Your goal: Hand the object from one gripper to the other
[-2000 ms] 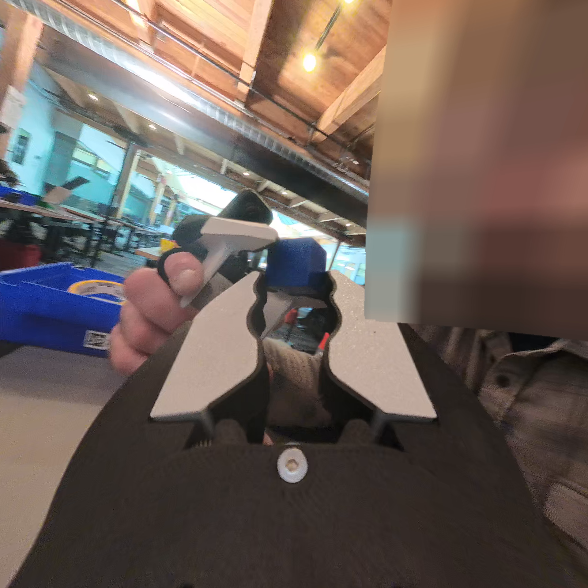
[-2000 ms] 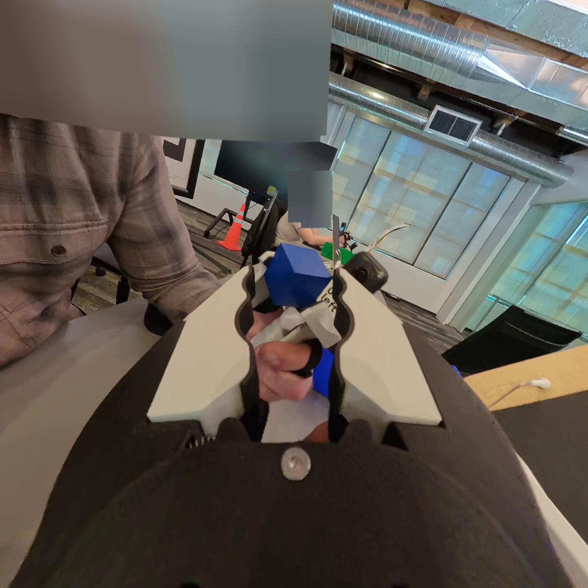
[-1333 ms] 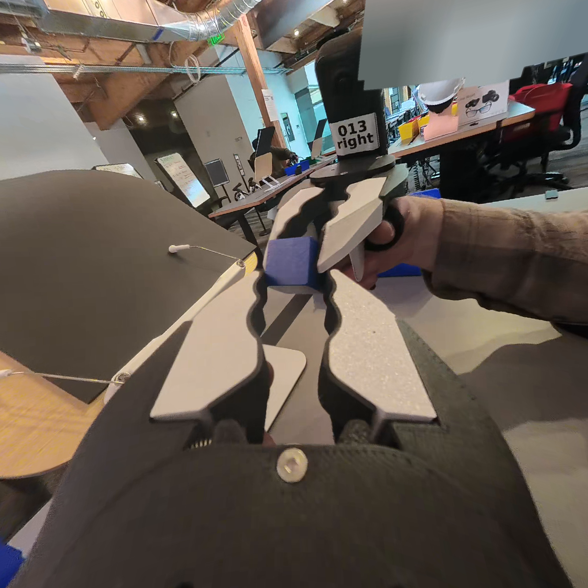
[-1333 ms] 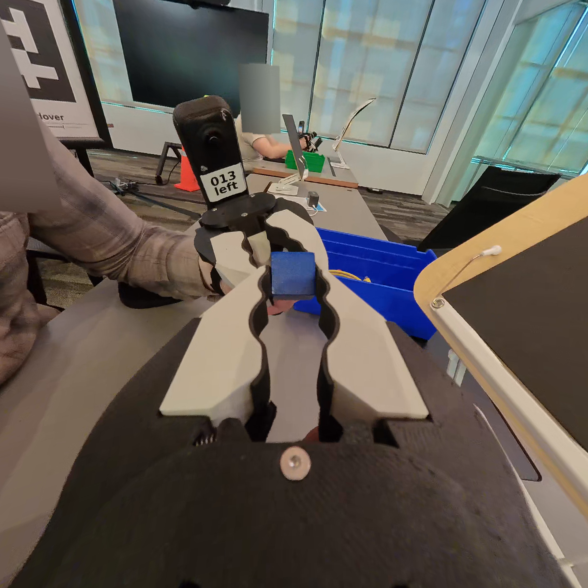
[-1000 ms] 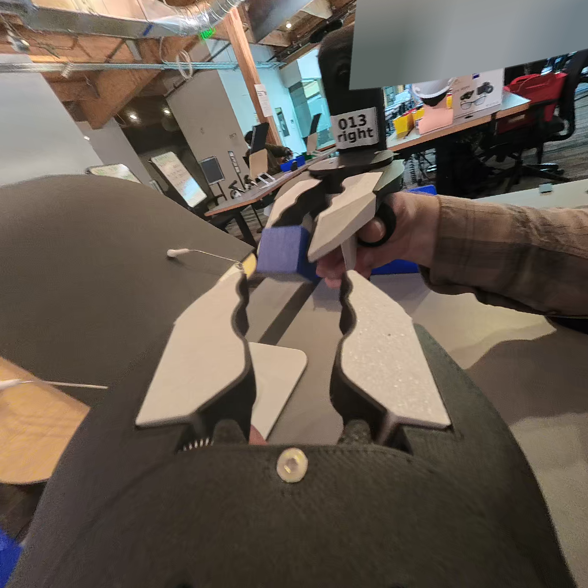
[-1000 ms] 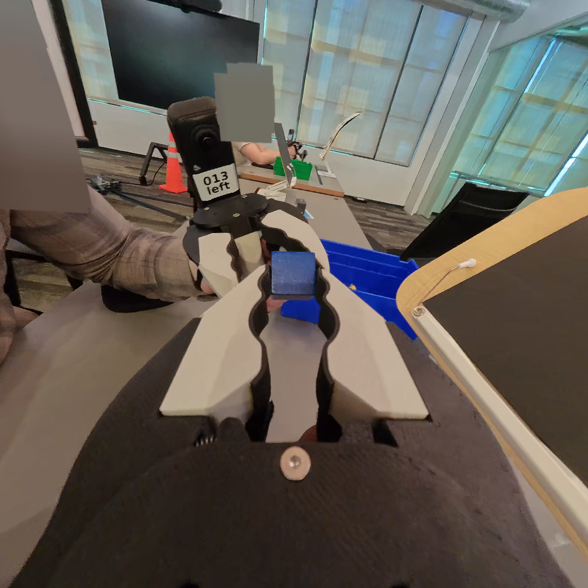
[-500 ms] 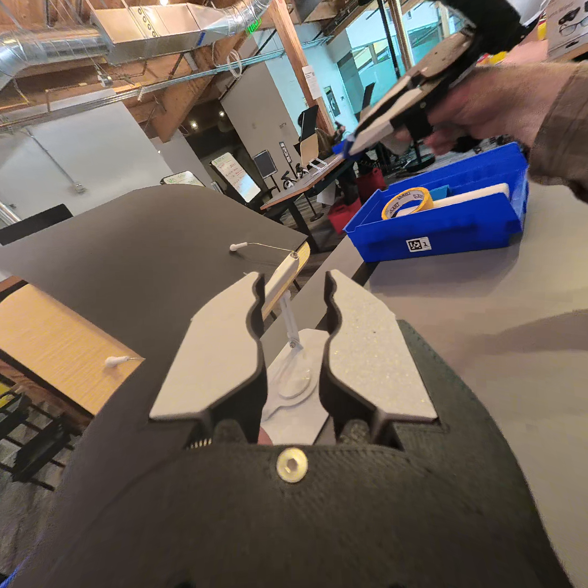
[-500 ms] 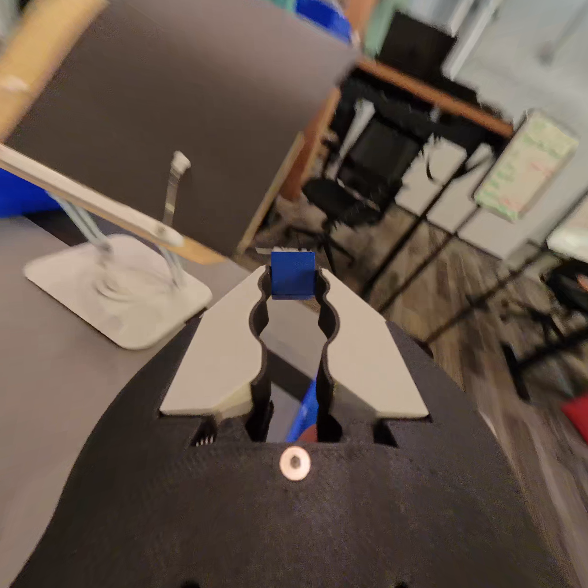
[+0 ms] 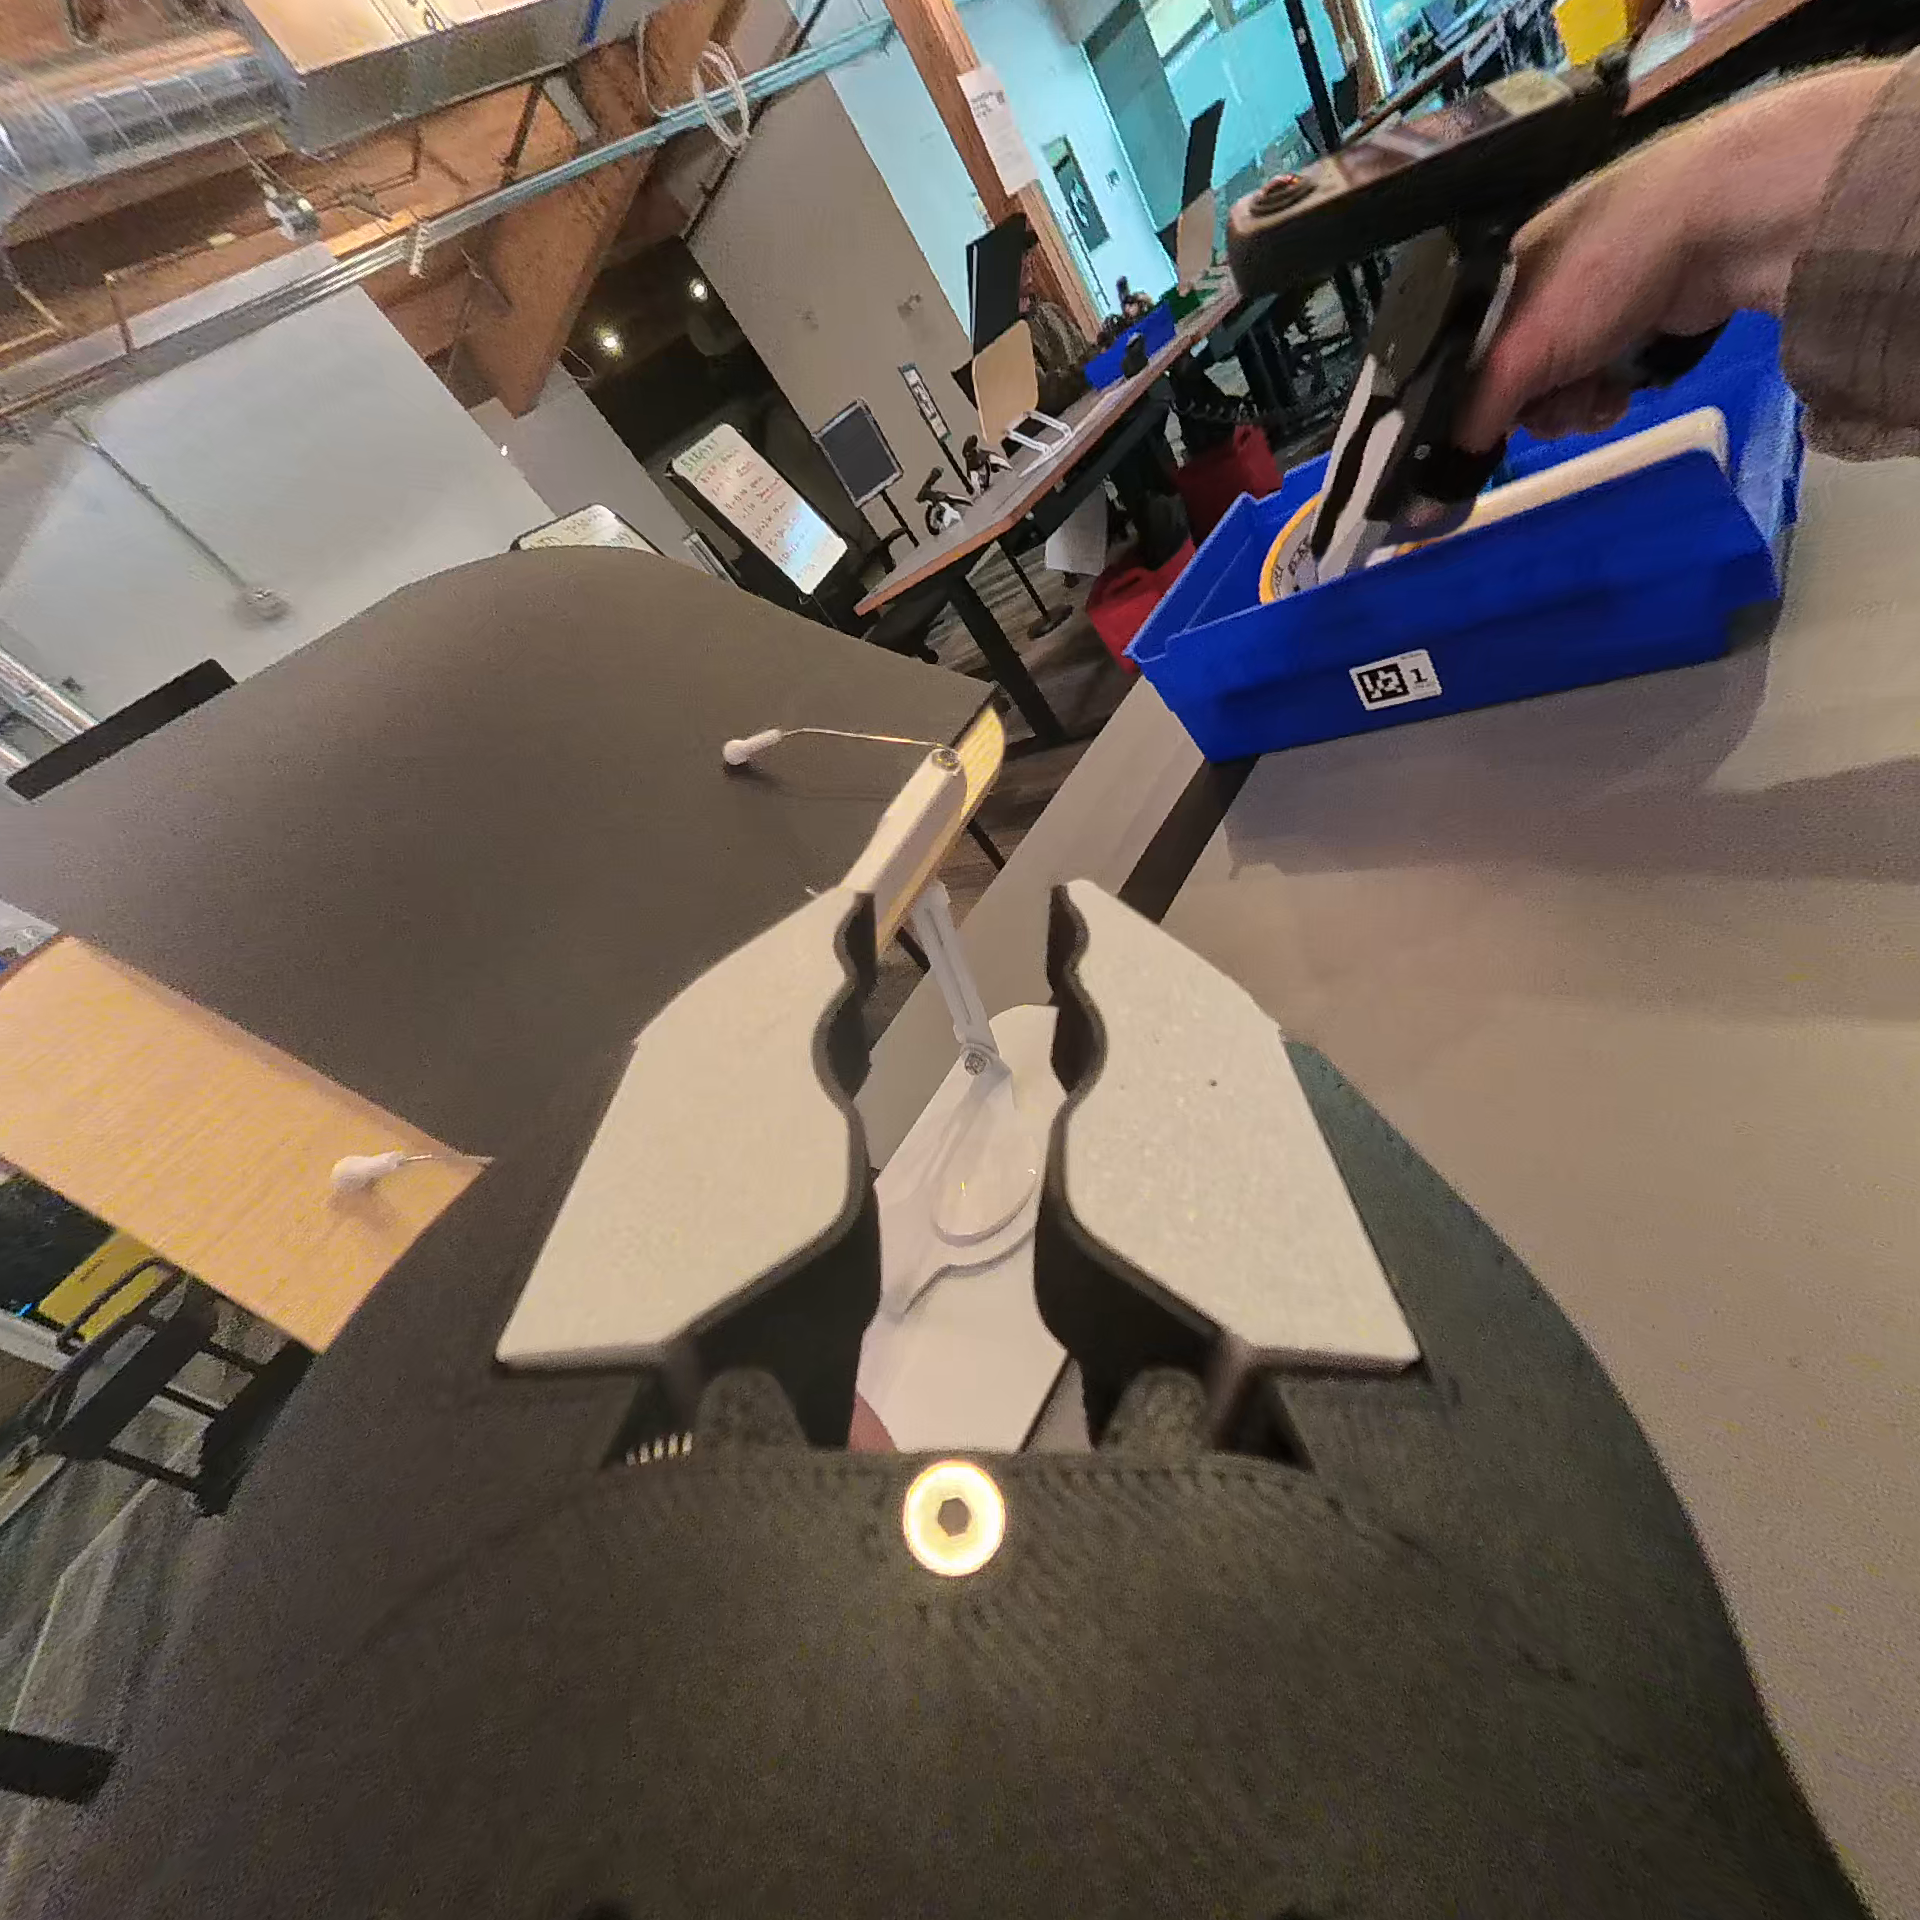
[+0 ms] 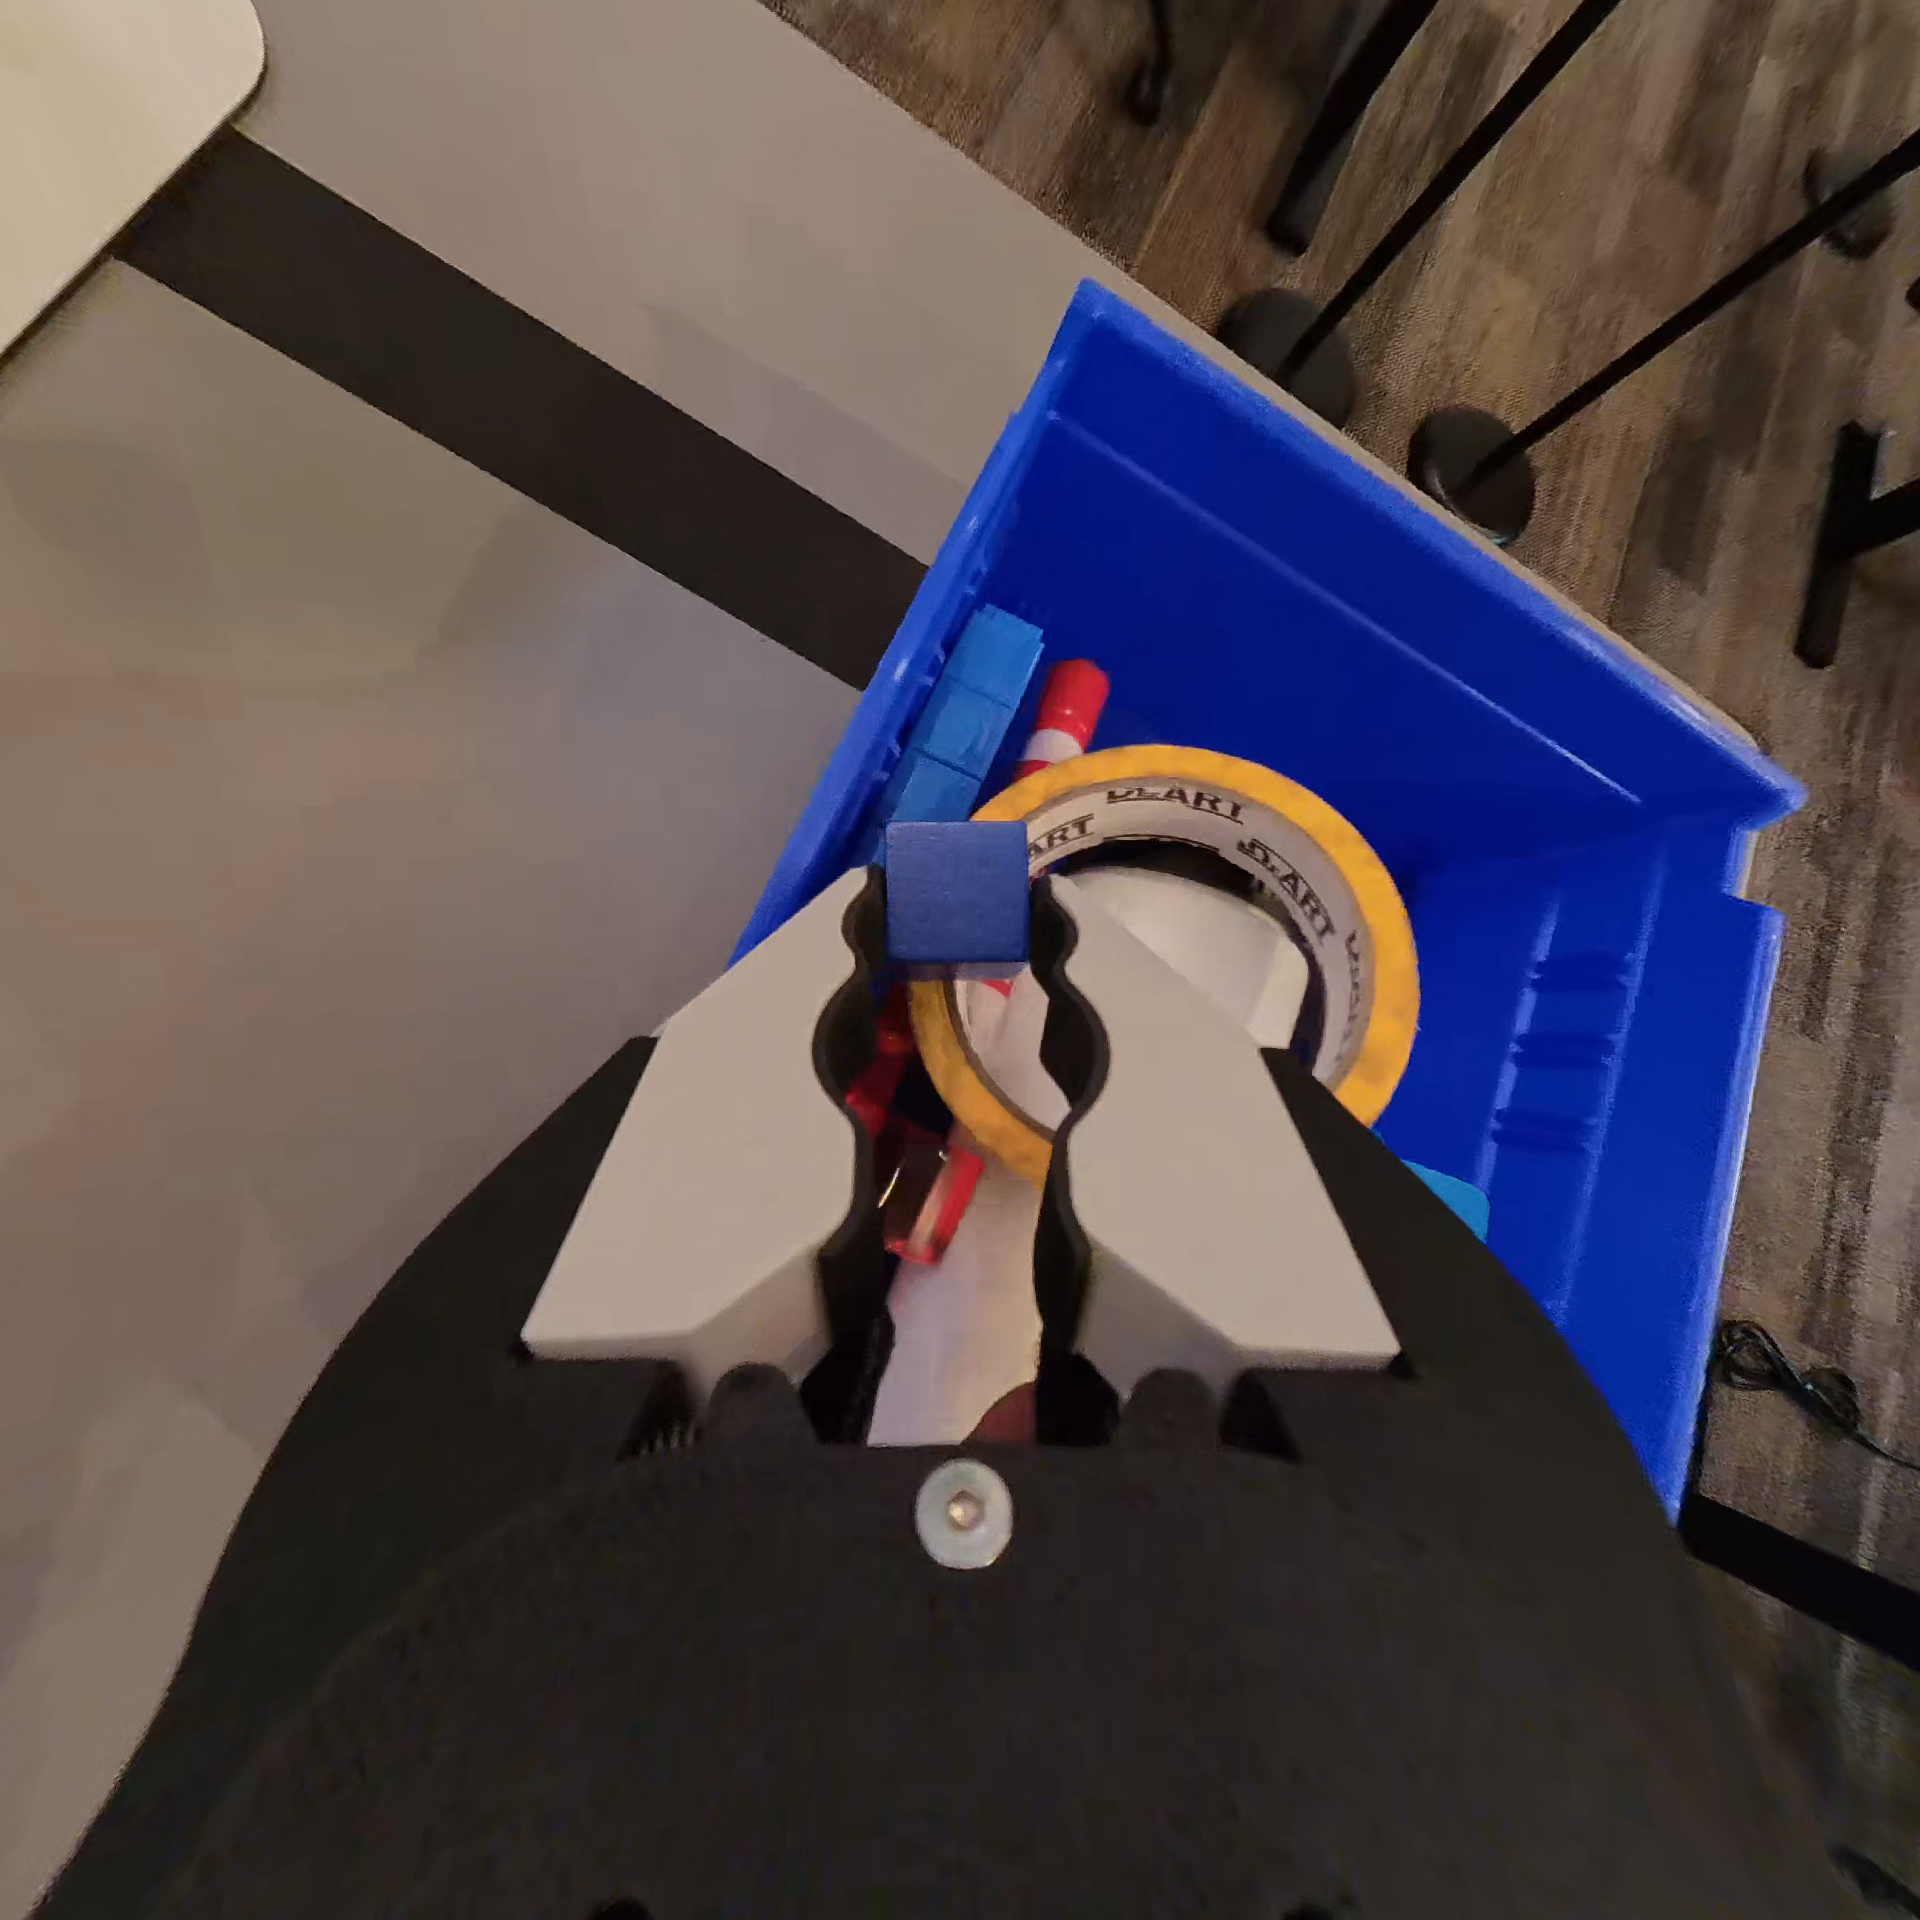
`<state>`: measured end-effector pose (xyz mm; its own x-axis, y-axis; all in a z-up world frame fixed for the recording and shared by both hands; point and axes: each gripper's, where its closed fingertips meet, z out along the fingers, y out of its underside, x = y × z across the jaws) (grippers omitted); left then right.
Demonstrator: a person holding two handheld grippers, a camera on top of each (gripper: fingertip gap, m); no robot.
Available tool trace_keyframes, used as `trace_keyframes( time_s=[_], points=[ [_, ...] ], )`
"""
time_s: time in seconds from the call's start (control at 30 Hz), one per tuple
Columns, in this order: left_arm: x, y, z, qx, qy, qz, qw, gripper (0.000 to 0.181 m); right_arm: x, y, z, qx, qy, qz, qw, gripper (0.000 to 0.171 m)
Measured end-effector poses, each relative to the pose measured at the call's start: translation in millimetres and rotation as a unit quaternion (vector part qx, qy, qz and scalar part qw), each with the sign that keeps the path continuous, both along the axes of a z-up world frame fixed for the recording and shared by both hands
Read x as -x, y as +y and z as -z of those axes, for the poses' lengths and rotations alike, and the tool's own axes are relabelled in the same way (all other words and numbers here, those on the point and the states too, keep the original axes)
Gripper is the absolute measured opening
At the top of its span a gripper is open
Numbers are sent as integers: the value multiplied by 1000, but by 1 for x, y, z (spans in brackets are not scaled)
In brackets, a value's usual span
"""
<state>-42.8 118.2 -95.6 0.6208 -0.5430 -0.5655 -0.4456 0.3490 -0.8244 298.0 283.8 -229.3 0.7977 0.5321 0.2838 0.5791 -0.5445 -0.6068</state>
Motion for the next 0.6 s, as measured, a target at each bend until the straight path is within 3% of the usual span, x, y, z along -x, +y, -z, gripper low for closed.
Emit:
trace_keyframes(
  time_s=[0.37,0.6],
  points=[
    [-10,3,20,13,37,-2,999,32,-6,6,4,-15,-74,3,997,25],
    [1,8,15,7,39,-21,999,36,-9,9,-2,-28,-74,10,997,39]
  ],
)
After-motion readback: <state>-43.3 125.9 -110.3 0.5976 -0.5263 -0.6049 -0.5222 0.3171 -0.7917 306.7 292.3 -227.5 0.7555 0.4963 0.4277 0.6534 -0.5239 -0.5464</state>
